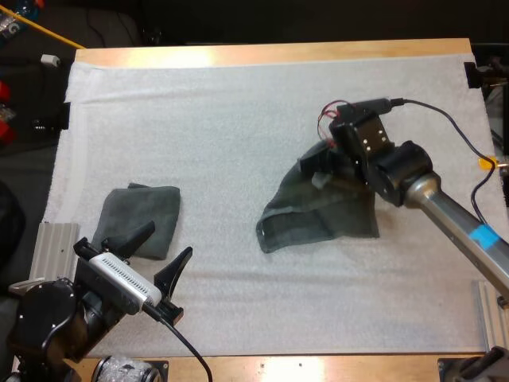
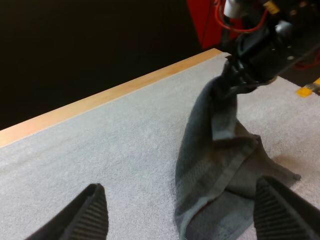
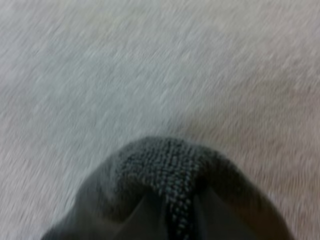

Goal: Pick towel from pile, fold and stack

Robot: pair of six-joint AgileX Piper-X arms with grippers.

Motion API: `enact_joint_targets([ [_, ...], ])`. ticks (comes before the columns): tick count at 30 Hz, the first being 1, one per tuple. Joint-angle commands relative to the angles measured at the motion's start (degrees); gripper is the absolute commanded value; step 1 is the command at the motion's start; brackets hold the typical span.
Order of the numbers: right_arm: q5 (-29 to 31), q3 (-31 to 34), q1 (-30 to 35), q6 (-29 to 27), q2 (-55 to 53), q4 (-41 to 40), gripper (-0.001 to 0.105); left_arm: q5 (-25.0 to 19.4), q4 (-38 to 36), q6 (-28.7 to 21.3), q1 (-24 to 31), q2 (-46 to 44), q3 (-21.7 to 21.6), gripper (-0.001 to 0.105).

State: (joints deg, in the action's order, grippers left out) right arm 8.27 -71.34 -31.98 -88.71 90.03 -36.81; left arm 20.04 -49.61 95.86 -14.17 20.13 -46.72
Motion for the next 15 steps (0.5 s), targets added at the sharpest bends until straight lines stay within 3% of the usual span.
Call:
enact_joint_targets([
  [1, -0.97, -0.67, 0.58, -0.63, -0.24, 2.06, 0.000, 0.39, 0.66, 0.66, -0.32, 0.02, -0.46, 0.059],
  [3, -2.18, -0.67, 1.54, -0.63, 0.47, 3.32, 0.002, 0.39, 0.66, 0.66, -0.32, 0.02, -0.46, 0.059],
  [6, -2.35, -0.68, 2.47, -0.63, 0.69, 5.35, 0.024, 0.39, 0.66, 0.66, -0.32, 0.02, -0.46, 0.059],
  [8, -2.46, -1.48, 2.89, -0.63, 0.69, 6.17, 0.055, 0.39, 0.66, 0.66, -0.32, 0.02, -0.46, 0.059],
  [10, -2.45, -2.58, 3.06, -0.63, 0.58, 6.13, 0.071, 0.39, 0.66, 0.66, -0.32, 0.02, -0.46, 0.059],
  [12, -1.57, -3.58, 3.05, -0.63, -0.09, 4.68, 0.073, 0.39, 0.66, 0.66, -0.32, 0.02, -0.46, 0.059],
  [15, 0.15, -4.81, 3.05, -0.63, -2.32, 1.63, 0.067, 0.39, 0.66, 0.66, -0.32, 0.02, -0.46, 0.059],
])
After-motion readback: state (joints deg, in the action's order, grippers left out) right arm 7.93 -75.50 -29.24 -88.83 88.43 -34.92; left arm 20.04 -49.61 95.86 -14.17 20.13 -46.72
